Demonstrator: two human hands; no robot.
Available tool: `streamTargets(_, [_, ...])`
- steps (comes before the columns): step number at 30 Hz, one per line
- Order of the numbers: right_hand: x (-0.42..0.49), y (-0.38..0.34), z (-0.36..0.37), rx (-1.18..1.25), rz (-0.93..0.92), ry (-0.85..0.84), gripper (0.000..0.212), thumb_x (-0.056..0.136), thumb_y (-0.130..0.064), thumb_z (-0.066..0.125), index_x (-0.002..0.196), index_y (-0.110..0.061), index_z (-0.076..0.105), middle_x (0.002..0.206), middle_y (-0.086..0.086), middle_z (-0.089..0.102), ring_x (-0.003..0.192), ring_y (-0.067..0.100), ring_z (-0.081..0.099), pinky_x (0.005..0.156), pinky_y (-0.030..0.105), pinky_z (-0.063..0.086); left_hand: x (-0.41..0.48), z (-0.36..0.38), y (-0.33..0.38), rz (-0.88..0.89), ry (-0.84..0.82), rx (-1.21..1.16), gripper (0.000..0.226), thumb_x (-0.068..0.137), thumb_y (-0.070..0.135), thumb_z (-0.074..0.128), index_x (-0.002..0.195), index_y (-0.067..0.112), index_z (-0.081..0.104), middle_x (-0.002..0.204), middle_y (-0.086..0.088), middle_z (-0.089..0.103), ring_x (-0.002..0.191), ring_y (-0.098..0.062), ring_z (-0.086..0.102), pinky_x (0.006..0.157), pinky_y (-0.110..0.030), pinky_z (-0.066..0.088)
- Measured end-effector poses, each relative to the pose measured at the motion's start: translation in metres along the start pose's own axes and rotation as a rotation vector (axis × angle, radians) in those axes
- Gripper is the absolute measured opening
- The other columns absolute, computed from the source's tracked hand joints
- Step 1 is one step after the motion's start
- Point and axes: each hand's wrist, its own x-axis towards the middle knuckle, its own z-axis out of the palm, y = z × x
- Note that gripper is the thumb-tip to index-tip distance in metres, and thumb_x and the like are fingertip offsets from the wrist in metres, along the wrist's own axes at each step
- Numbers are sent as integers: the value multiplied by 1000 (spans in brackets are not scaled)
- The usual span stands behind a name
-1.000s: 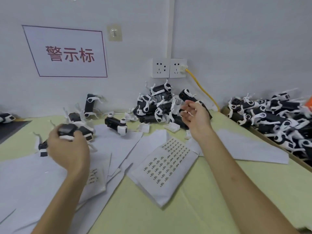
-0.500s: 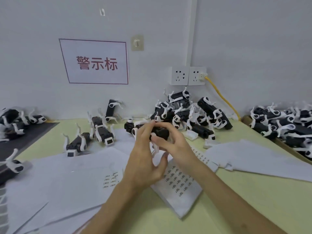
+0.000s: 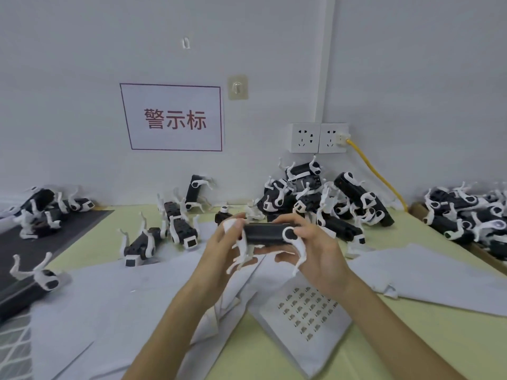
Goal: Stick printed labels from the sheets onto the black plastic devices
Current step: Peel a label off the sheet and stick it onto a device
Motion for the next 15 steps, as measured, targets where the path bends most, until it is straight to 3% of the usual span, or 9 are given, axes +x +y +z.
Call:
streamTargets(2, [0, 1, 4, -46, 5, -2, 40, 84, -26, 52, 116, -4, 60, 109, 14, 68, 81, 27, 67, 62, 28, 52, -1, 0, -2, 69, 24, 22, 54, 80, 53, 66, 122, 19, 69, 112, -4, 75, 88, -24, 71, 80, -34, 59])
streamTargets(4, [0, 1, 5, -160, 13, 31, 40, 87, -33, 55, 120, -10, 61, 112, 11, 68, 80, 24, 66, 62, 30, 50, -1, 0, -2, 114, 53, -23, 65, 75, 52, 70, 122, 7, 65, 103, -9, 73, 79, -26, 64, 75, -34, 57])
streamTargets(8, [2, 7, 3, -389, 114, 98, 44, 91, -52, 66, 121, -19, 63, 118, 9, 69, 88, 28, 73, 74, 38, 54, 1, -1, -5, 158, 146, 11, 70, 64, 57, 75, 114, 8, 65, 93, -11, 74, 75, -25, 65, 70, -33, 59])
streamTargets(10, [2, 8, 4, -447, 130, 115, 41, 92, -56, 62, 114, -21, 65, 109, 8, 72, 83, 25, 72, 78, 39, 54, 2, -3, -8, 183, 158, 18, 66, 65, 57, 76, 108, 8, 66, 93, -15, 73, 75, -27, 65, 69, -33, 60])
streamTargets(13, [2, 7, 6, -475, 91, 131, 40, 88, -56, 58, 106, -21, 63, 93, 5, 67, 71, 20, 61, 71, 32, 49, 4, -5, -8, 210, 146, 29, 60, 72, 51, 80, 107, 5, 65, 100, -23, 72, 74, -30, 65, 66, -31, 59])
streamTargets(15, [3, 7, 5, -507, 49, 146, 39, 87, -54, 56, 105, -20, 61, 88, 1, 64, 68, 18, 57, 73, 32, 45, 3, -4, -8, 211, 137, 31, 62, 73, 51, 80, 110, 5, 64, 102, -21, 72, 78, -31, 68, 72, -36, 61])
